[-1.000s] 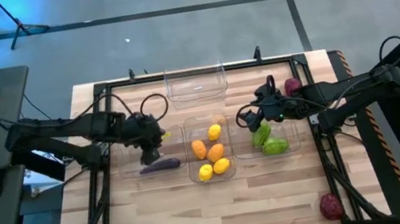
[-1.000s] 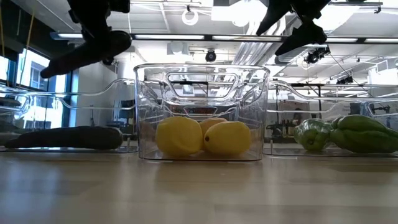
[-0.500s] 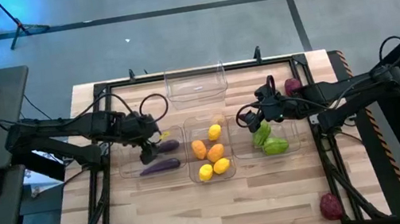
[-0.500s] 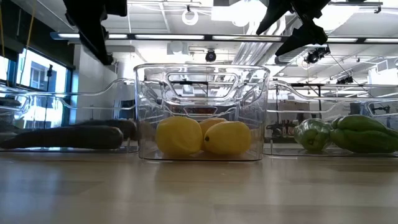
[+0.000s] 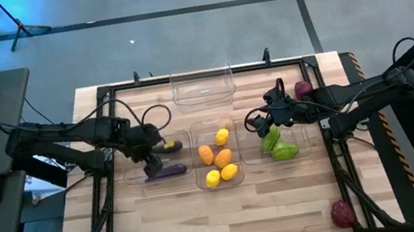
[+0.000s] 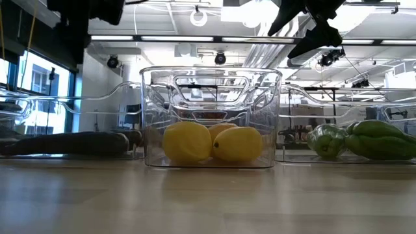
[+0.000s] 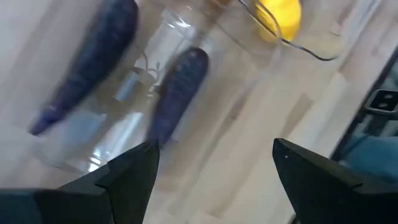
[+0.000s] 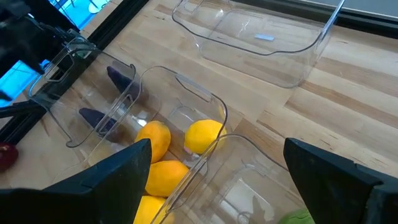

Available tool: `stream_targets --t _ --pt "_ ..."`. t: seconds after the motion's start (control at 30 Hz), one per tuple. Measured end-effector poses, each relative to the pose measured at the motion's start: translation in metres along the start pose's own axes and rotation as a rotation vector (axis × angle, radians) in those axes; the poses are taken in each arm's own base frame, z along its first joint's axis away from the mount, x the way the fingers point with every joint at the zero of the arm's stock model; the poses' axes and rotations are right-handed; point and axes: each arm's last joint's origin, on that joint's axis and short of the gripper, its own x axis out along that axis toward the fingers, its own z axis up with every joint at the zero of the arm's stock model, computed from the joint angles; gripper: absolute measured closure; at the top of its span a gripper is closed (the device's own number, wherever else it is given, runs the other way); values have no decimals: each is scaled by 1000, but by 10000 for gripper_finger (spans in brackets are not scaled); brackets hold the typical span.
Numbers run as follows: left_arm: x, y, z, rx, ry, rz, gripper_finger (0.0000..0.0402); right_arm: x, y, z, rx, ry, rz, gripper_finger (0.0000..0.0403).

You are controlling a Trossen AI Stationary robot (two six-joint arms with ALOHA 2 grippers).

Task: Sort produce into baskets
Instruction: Put the apple into the top transparent bin

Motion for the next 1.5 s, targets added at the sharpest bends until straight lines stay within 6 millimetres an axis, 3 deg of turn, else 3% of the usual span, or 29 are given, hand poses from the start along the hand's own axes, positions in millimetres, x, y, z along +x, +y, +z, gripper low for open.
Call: stream_targets --t 0.17,0.37,0.6,0.73,1.0,1.23,1.5 --pt "3 -24 -24 -30 -15 13 101 0 0 0 -2 1 1 47" --pt "14 -55 -68 -120 56 36 101 0 0 0 -34 1 1 47" --pt "41 -82 -124 40 236 134 101 0 0 0 -40 2 0 47" --pt "68 -89 -133 70 422 224 101 0 0 0 -65 1 -1 47" --pt "117 -107 -154 224 735 172 102 9 2 -4 -97 19 -26 47" --pt "121 -95 -163 268 818 326 102 28 8 -12 -125 79 -55 47" --pt "122 -102 -169 312 874 221 101 38 11 -19 -140 145 -48 47"
